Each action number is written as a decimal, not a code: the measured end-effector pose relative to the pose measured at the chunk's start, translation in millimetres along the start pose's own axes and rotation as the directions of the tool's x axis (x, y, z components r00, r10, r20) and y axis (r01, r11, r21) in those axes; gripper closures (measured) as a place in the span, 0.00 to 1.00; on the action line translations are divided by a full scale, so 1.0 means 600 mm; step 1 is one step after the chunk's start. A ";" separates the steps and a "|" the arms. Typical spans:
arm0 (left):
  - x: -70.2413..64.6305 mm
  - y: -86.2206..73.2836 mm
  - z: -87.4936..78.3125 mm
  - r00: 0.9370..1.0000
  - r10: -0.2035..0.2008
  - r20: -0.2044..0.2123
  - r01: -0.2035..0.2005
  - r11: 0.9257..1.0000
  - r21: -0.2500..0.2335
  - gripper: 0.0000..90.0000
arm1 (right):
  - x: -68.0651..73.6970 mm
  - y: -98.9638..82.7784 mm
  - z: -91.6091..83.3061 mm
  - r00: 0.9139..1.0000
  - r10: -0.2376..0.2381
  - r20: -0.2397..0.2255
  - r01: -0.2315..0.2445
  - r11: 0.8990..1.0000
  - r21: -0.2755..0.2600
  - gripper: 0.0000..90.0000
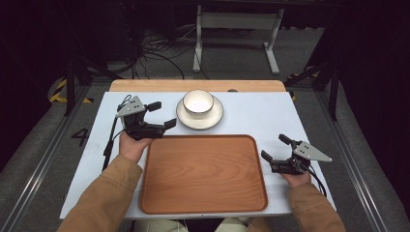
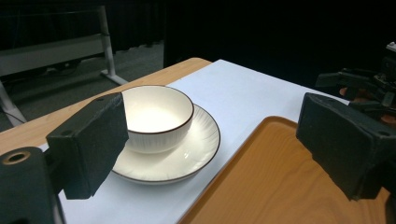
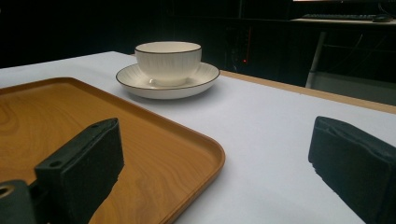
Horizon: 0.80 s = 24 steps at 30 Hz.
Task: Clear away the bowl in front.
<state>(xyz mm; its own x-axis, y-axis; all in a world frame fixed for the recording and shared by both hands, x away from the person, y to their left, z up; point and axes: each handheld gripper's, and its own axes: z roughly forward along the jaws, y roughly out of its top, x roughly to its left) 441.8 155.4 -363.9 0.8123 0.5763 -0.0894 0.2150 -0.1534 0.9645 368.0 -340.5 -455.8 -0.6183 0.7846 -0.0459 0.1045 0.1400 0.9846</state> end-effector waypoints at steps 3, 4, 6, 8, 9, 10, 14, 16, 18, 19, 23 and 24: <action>0.002 0.006 0.012 1.000 0.005 0.004 -0.005 1.000 0.009 0.11 | 0.000 0.000 0.000 1.000 0.000 0.001 0.000 1.000 0.000 0.04; 0.004 0.008 0.016 1.000 0.006 0.006 -0.006 1.000 0.010 0.11 | 0.001 0.000 0.000 1.000 -0.003 0.004 0.003 1.000 0.001 0.04; 0.004 0.012 0.024 1.000 0.002 0.013 -0.002 1.000 0.012 0.11 | 0.001 0.000 0.000 1.000 -0.005 0.004 0.005 1.000 0.002 0.04; 0.004 0.015 0.029 1.000 0.005 0.011 -0.005 1.000 0.013 0.11 | 0.001 0.000 0.000 1.000 -0.002 0.005 0.002 1.000 0.001 0.04; 0.004 0.018 0.033 1.000 0.004 0.016 -0.005 1.000 0.015 0.11 | 0.001 0.000 0.000 1.000 -0.002 0.005 0.002 1.000 0.001 0.04; 0.004 0.021 0.038 1.000 0.009 0.017 -0.009 1.000 0.014 0.11 | 0.001 0.000 0.000 1.000 -0.003 0.006 0.003 1.000 0.001 0.04; 0.003 0.030 0.053 0.999 0.006 0.036 -0.007 1.000 0.016 0.10 | 0.001 0.000 0.000 1.000 -0.004 0.005 0.004 1.000 0.000 0.04; 0.002 0.036 0.065 0.999 0.007 0.053 -0.007 1.000 -0.002 0.09 | 0.001 0.000 0.000 1.000 -0.004 0.007 0.004 1.000 0.000 0.04; 0.004 0.040 0.072 0.998 0.011 0.056 -0.011 1.000 0.000 0.08 | 0.001 0.000 0.000 1.000 -0.003 0.009 0.003 1.000 0.000 0.04; 0.005 0.041 0.075 0.998 0.011 0.056 -0.011 1.000 0.001 0.07 | 0.001 0.000 0.000 1.000 -0.003 0.008 0.003 1.000 0.000 0.04; 0.010 0.048 0.086 0.998 0.008 0.056 -0.009 1.000 0.014 0.07 | 0.001 0.000 0.000 1.000 -0.001 0.009 0.001 1.000 -0.001 0.04; 0.011 0.050 0.088 0.999 0.005 0.054 -0.007 1.000 0.022 0.07 | 0.001 0.000 0.000 1.000 0.000 0.010 0.000 1.000 -0.001 0.04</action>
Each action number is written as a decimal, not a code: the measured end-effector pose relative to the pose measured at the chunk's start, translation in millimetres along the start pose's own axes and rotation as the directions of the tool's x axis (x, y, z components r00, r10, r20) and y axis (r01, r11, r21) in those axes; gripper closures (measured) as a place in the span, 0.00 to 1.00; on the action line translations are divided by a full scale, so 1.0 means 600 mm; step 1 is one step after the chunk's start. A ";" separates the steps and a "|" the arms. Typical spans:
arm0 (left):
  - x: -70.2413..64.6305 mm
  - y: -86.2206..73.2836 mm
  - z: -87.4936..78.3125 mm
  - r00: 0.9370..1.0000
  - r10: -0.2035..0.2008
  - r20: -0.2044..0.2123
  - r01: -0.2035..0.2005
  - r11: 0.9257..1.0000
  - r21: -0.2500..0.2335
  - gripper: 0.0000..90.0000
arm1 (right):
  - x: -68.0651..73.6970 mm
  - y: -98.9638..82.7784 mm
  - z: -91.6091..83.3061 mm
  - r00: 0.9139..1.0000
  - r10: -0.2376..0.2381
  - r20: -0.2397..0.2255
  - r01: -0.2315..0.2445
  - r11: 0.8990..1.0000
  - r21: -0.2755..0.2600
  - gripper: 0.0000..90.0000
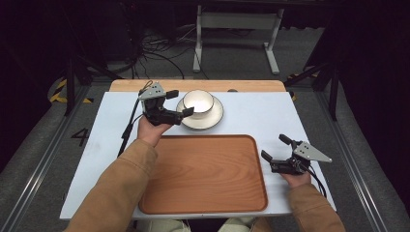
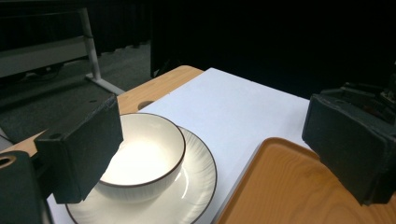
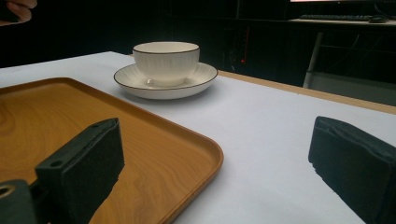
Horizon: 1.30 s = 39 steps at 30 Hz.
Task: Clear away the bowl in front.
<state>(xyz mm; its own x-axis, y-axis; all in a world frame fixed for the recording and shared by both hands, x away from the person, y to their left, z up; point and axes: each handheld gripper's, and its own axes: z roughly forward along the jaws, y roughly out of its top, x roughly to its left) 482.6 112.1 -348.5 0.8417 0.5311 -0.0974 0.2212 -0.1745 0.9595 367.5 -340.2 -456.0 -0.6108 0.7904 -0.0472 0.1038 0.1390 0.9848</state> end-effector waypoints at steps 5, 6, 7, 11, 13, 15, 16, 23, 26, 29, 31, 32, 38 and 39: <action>0.006 0.009 0.013 1.000 0.001 0.002 -0.001 1.000 -0.007 0.05 | 0.000 0.000 0.000 1.000 0.000 -0.001 0.000 1.000 0.000 0.04; 0.008 0.012 0.016 1.000 0.001 -0.003 -0.001 1.000 -0.007 0.05 | 0.000 0.000 0.000 1.000 -0.001 -0.001 0.001 1.000 0.002 0.04; 0.008 0.012 0.016 1.000 0.001 -0.003 -0.001 1.000 -0.007 0.05 | 0.000 0.000 0.000 1.000 -0.001 -0.001 0.001 1.000 0.002 0.04; 0.012 0.022 0.027 1.000 0.004 -0.003 -0.004 1.000 0.023 0.06 | 0.000 0.000 0.000 1.000 -0.001 0.001 0.001 1.000 0.002 0.05; 0.011 0.024 0.029 1.000 0.006 -0.001 -0.006 1.000 0.025 0.07 | 0.000 0.000 0.000 1.000 -0.001 0.002 0.001 1.000 0.002 0.05; 0.012 0.028 0.032 0.999 0.028 -0.019 -0.027 0.999 0.041 0.09 | 0.000 0.000 0.000 1.000 -0.002 0.002 0.002 1.000 0.002 0.05; 0.012 0.029 0.034 0.999 0.037 -0.024 -0.035 0.998 0.052 0.09 | 0.000 0.000 0.000 1.000 -0.002 0.003 0.002 1.000 0.001 0.05; 0.024 0.042 0.040 0.999 0.047 0.002 -0.047 0.993 0.104 0.11 | 0.000 0.000 0.000 1.000 -0.001 0.002 0.001 1.000 0.002 0.05; 0.028 0.052 0.048 0.996 0.086 -0.010 -0.083 0.982 0.171 0.15 | 0.000 0.000 0.000 1.000 -0.001 0.002 0.001 1.000 0.002 0.04; 0.033 0.060 0.052 0.996 0.083 -0.006 -0.081 0.981 0.177 0.22 | 0.000 0.000 0.000 1.000 -0.001 0.001 0.001 1.000 0.001 0.04; 0.040 0.063 0.057 0.996 0.086 0.003 -0.085 0.978 0.190 0.23 | 0.000 0.000 0.000 1.000 -0.001 0.001 0.001 1.000 0.002 0.04; 0.042 0.064 0.060 0.997 0.082 0.011 -0.082 0.975 0.205 0.23 | 0.000 0.000 0.000 1.000 -0.001 0.000 0.001 1.000 0.002 0.04; 0.051 0.061 0.083 0.994 0.100 0.050 -0.111 0.948 0.299 0.28 | 0.000 0.000 0.000 1.000 0.001 -0.002 -0.001 1.000 0.000 0.04; 0.051 0.060 0.089 0.993 0.109 0.054 -0.120 0.941 0.317 0.29 | -0.001 0.000 0.000 1.000 0.001 -0.002 -0.001 1.000 0.000 0.04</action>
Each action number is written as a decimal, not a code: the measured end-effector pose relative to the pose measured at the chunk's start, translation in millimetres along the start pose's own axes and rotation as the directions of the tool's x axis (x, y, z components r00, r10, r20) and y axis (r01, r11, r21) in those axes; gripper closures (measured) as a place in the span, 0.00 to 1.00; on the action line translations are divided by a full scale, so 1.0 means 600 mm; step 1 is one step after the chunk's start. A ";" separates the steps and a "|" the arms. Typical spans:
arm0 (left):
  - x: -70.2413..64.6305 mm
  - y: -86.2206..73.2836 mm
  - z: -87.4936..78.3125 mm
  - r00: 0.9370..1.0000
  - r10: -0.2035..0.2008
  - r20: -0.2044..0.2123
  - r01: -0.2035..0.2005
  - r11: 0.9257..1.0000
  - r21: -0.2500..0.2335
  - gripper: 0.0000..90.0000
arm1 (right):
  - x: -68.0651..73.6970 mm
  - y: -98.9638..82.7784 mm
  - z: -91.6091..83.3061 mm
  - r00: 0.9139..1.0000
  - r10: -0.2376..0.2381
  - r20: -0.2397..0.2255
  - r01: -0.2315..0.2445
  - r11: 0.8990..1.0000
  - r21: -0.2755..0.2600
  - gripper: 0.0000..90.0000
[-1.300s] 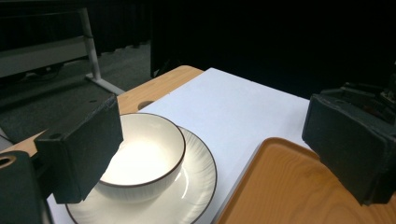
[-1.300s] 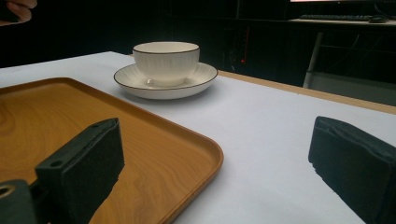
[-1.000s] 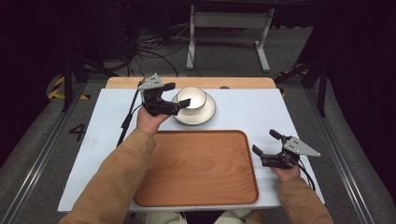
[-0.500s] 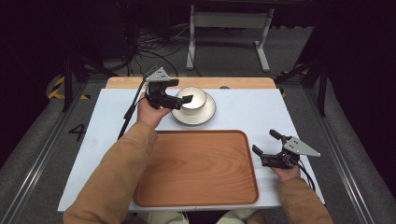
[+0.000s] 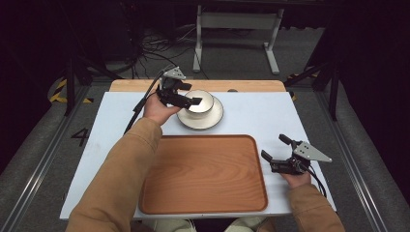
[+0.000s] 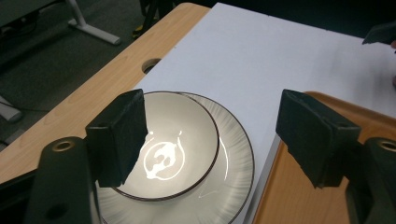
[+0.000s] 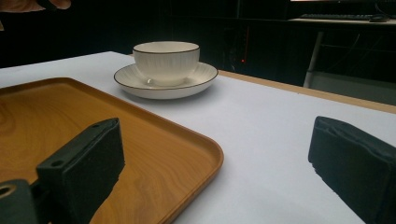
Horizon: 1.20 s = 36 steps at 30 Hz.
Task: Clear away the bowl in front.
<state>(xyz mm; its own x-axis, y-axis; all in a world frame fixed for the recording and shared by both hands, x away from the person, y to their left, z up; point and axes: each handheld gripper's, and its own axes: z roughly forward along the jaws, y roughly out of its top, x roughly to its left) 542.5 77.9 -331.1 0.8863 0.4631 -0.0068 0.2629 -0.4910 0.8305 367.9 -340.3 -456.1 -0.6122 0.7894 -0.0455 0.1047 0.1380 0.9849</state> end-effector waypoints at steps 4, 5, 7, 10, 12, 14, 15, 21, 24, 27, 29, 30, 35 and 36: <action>0.000 0.001 0.011 1.000 -0.011 -0.018 0.012 0.999 0.032 0.35 | 0.000 0.000 0.000 1.000 0.000 0.000 0.000 1.000 0.000 0.04; 0.000 0.001 0.011 1.000 -0.011 -0.018 0.012 0.999 0.032 0.35 | 0.000 0.000 0.000 1.000 0.000 0.000 0.000 1.000 0.000 0.04; 0.001 0.000 0.016 1.000 -0.001 -0.024 0.002 0.999 0.048 0.37 | 0.000 0.000 0.000 1.000 0.000 -0.001 0.000 1.000 0.000 0.04; 0.005 -0.002 0.024 1.000 0.008 -0.018 -0.007 0.997 0.071 0.40 | 0.000 0.000 0.000 1.000 0.000 -0.001 0.000 1.000 0.000 0.04; 0.007 -0.004 0.030 1.000 -0.003 -0.011 0.004 0.996 0.085 0.42 | 0.000 0.000 0.000 1.000 0.000 -0.001 0.000 1.000 0.000 0.04; 0.008 -0.006 0.035 1.000 -0.011 -0.018 0.013 0.994 0.105 0.44 | 0.000 0.000 0.000 1.000 0.000 0.000 0.000 1.000 0.001 0.04; 0.008 -0.007 0.037 1.000 -0.018 -0.014 0.019 0.994 0.110 0.45 | 0.000 0.000 0.000 1.000 0.000 -0.001 0.000 1.000 0.000 0.04; 0.011 -0.013 0.051 1.000 -0.020 -0.004 0.020 0.991 0.134 0.45 | 0.000 0.000 0.000 1.000 0.001 0.000 -0.001 1.000 0.000 0.04; 0.013 -0.016 0.058 1.000 -0.012 0.001 0.012 0.987 0.159 0.45 | 0.000 0.000 0.000 1.000 0.001 0.000 -0.001 1.000 0.000 0.04; 0.012 -0.020 0.069 1.000 -0.006 0.010 0.004 0.981 0.195 0.47 | 0.000 0.000 -0.001 1.000 0.002 0.000 -0.002 1.000 -0.002 0.04; 0.010 -0.022 0.075 1.000 -0.013 0.017 0.009 0.978 0.210 0.48 | 0.000 0.000 -0.001 1.000 0.002 0.001 -0.002 1.000 -0.002 0.04; 0.011 -0.024 0.079 1.000 -0.011 0.024 0.005 0.975 0.221 0.48 | 0.000 0.000 -0.001 1.000 0.002 0.002 -0.002 1.000 -0.002 0.04; 0.009 -0.030 0.096 1.000 -0.006 0.030 -0.002 0.965 0.261 0.49 | 0.000 0.000 -0.001 1.000 0.002 0.003 -0.002 1.000 -0.002 0.04; 0.009 -0.031 0.098 1.000 -0.007 0.030 -0.001 0.965 0.264 0.49 | 0.000 0.000 -0.001 1.000 0.002 0.004 -0.002 1.000 -0.001 0.04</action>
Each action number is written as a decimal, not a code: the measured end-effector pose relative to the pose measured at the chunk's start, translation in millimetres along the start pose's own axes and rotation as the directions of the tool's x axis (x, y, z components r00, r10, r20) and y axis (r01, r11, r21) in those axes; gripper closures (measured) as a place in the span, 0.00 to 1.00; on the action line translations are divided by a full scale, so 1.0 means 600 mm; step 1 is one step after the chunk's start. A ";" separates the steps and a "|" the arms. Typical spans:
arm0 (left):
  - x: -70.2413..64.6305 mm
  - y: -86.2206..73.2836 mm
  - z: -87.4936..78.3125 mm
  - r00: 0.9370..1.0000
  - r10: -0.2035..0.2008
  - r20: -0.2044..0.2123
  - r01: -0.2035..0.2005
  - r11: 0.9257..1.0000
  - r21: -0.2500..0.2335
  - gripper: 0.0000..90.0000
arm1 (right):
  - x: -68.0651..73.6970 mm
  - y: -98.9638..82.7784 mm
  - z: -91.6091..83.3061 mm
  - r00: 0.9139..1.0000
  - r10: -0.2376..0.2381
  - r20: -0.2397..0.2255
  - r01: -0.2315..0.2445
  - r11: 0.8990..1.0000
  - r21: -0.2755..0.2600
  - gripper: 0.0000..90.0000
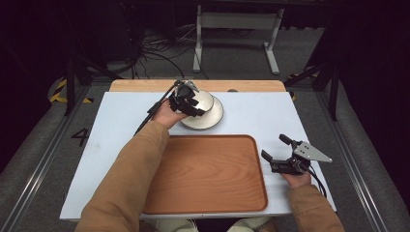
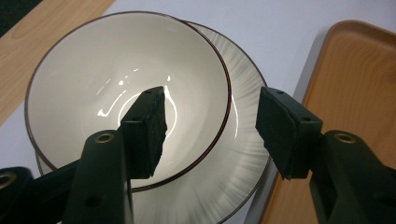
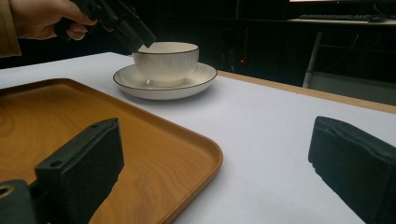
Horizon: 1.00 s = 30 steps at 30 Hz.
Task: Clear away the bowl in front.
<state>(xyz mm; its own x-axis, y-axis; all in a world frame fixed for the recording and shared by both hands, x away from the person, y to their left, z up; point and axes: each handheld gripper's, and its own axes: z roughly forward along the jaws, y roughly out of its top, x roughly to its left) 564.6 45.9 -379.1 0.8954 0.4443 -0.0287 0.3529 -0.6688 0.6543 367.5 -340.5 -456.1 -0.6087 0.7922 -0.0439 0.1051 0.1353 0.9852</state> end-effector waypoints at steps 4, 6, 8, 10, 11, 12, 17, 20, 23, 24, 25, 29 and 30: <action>-0.001 -0.001 0.009 1.000 -0.009 -0.001 0.009 1.000 0.012 0.50 | 0.000 0.000 0.000 1.000 0.001 0.001 -0.001 1.000 0.000 0.04; -0.002 -0.002 0.012 1.000 -0.011 -0.003 0.011 1.000 0.018 0.52 | 0.000 0.000 0.000 1.000 0.001 0.002 -0.001 1.000 0.000 0.04; -0.001 -0.002 0.018 1.000 -0.005 0.000 0.005 1.000 0.030 0.53 | 0.000 0.000 0.000 1.000 0.002 0.002 -0.002 1.000 0.000 0.04; 0.000 -0.003 0.023 1.000 -0.009 0.004 0.009 0.999 0.039 0.54 | 0.000 0.000 0.000 1.000 0.003 0.003 -0.003 1.000 0.000 0.04; -0.001 -0.003 0.025 1.000 -0.010 0.004 0.010 0.999 0.047 0.54 | 0.000 0.000 0.000 1.000 0.003 0.003 -0.003 1.000 0.000 0.04; -0.001 -0.003 0.028 1.000 -0.006 -0.004 0.006 0.999 0.048 0.55 | 0.000 0.000 0.000 1.000 0.003 0.003 -0.003 1.000 0.000 0.04; -0.003 -0.002 0.035 1.000 0.000 -0.015 0.002 0.998 0.069 0.57 | 0.000 0.000 0.000 1.000 0.005 0.005 -0.005 1.000 0.000 0.04; -0.003 -0.002 0.040 1.000 0.011 -0.022 -0.009 0.997 0.079 0.58 | 0.000 0.000 0.000 1.000 0.005 0.005 -0.005 1.000 0.000 0.04; -0.005 -0.002 0.044 0.999 0.013 -0.030 -0.010 0.996 0.093 0.58 | 0.000 0.000 0.000 1.000 0.006 0.006 -0.006 1.000 -0.001 0.04; -0.005 -0.002 0.045 0.999 0.018 -0.034 -0.015 0.995 0.104 0.58 | 0.000 0.000 0.000 1.000 0.005 0.006 -0.005 1.000 -0.001 0.04; -0.007 -0.003 0.047 0.999 0.018 -0.041 -0.014 0.994 0.108 0.60 | 0.000 0.000 0.000 1.000 0.005 0.006 -0.005 1.000 -0.001 0.04; -0.008 -0.002 0.051 0.998 0.027 -0.056 -0.020 0.992 0.124 0.64 | 0.000 0.000 -0.001 1.000 0.009 0.007 -0.009 1.000 -0.001 0.04; -0.008 -0.002 0.052 0.998 0.029 -0.060 -0.021 0.992 0.127 0.65 | 0.000 0.000 -0.001 1.000 0.009 0.007 -0.009 1.000 -0.001 0.04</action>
<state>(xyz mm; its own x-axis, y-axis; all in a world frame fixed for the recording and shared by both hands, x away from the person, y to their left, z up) 568.1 25.8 -403.3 0.8875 0.4594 0.0352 0.3654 -0.7484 0.5535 367.2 -340.9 -456.2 -0.6023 0.7975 -0.0363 0.1101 0.1280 0.9856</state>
